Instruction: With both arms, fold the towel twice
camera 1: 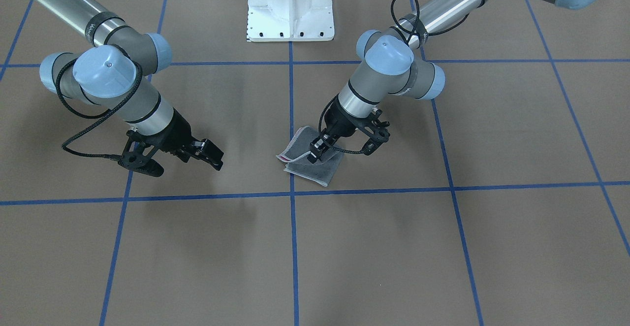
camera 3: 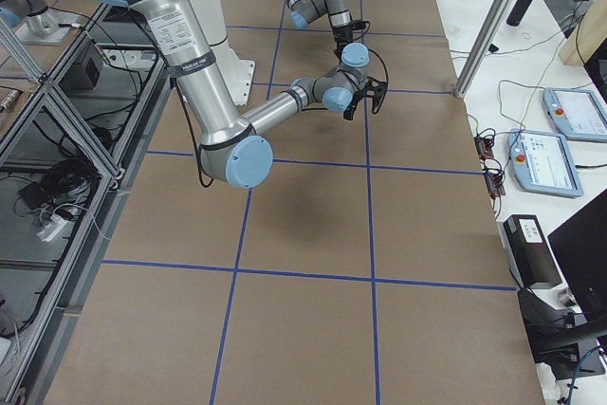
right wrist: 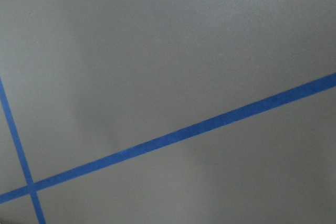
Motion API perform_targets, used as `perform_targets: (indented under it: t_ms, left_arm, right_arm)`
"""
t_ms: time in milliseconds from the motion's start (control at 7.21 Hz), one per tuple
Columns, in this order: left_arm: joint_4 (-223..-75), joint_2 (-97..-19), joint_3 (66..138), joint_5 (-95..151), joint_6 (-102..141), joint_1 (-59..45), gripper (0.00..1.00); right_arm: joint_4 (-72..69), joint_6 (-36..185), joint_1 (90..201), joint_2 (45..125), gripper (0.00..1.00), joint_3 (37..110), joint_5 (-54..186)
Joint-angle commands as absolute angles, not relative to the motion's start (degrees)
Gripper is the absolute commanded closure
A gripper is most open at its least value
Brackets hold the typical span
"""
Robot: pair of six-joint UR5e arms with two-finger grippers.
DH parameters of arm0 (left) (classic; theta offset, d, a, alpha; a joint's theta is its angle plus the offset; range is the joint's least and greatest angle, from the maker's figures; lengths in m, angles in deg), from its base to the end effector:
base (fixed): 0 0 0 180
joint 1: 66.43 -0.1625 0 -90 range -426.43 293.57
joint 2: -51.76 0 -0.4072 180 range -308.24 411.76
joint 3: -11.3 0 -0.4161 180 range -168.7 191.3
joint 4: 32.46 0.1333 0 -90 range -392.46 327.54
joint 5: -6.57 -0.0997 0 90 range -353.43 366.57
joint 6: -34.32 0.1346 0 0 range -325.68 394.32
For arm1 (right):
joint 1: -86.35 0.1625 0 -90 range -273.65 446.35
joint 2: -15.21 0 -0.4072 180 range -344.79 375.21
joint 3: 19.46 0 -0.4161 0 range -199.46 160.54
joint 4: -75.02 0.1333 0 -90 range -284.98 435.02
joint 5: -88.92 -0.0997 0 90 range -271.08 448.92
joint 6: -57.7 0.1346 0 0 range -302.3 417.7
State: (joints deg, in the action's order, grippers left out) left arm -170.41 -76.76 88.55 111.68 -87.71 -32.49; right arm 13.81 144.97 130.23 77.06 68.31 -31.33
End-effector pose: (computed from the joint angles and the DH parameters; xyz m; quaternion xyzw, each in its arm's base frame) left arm 0.5931 -0.5175 0.2409 -0.0953 0.5963 -0.3657 0.7082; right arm -0.4728 -0.5455 0.3254 -0.0373 -0.4991 0.1891 0.8449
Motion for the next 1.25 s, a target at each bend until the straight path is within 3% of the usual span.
perform_targets:
  t_ms: [0, 1109]
  left_arm:
    - [-170.54, -76.39, 88.47, 111.86, -89.15, -31.37, 1.00]
    - [-172.29, -75.77, 88.12, 111.95, -90.84, -30.31, 1.00]
  right_arm:
    - [13.85, 144.97, 130.21, 77.00, 0.00, 68.43, -31.40]
    - [13.76, 144.71, 130.21, 77.08, 0.00, 68.34, -31.40]
